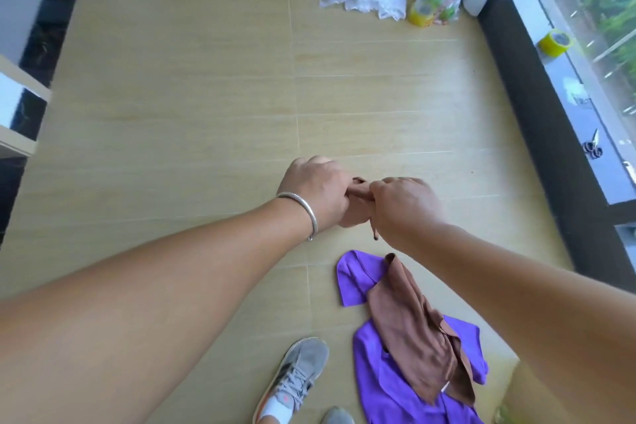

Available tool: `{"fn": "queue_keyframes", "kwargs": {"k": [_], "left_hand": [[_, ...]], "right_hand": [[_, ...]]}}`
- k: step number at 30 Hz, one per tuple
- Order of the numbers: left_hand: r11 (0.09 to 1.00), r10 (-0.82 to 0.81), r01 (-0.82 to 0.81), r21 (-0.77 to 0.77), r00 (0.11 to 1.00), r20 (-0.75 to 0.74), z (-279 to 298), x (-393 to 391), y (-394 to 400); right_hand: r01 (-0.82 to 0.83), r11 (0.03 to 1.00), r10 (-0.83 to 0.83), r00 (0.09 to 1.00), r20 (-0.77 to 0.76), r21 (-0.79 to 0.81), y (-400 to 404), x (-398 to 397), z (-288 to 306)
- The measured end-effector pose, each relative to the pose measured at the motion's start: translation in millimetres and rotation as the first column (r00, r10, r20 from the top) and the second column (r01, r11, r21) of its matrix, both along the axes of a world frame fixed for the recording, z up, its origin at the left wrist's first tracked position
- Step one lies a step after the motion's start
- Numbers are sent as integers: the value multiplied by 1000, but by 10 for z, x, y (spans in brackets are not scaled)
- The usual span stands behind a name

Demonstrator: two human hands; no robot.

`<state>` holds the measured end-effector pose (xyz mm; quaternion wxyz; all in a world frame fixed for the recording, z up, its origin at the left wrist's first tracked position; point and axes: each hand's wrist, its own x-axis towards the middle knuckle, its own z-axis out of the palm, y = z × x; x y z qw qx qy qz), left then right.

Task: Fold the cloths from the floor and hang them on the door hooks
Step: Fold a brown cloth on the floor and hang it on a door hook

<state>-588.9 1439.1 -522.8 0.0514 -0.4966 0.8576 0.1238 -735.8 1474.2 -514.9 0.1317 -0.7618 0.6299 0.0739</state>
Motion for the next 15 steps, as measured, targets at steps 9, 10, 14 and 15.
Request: {"fn": "queue_keyframes", "kwargs": {"k": [9, 10, 14, 15], "left_hand": [[990, 5, -21, -138, 993, -115, 211, 662, 1242], [984, 30, -51, -173, 992, -120, 219, 808, 1332], [955, 212, -210, -208, 977, -11, 169, 1531, 1567], [951, 265, -250, -181, 962, 63, 127, 1737, 1601]], "right_hand": [[61, 998, -60, 995, 78, -21, 1041, 313, -449], [89, 996, -88, 991, 96, -10, 1119, 332, -480], [160, 985, -162, 986, 36, 66, 1387, 383, -658], [160, 984, -161, 987, 6, 84, 1436, 404, -696]]}}
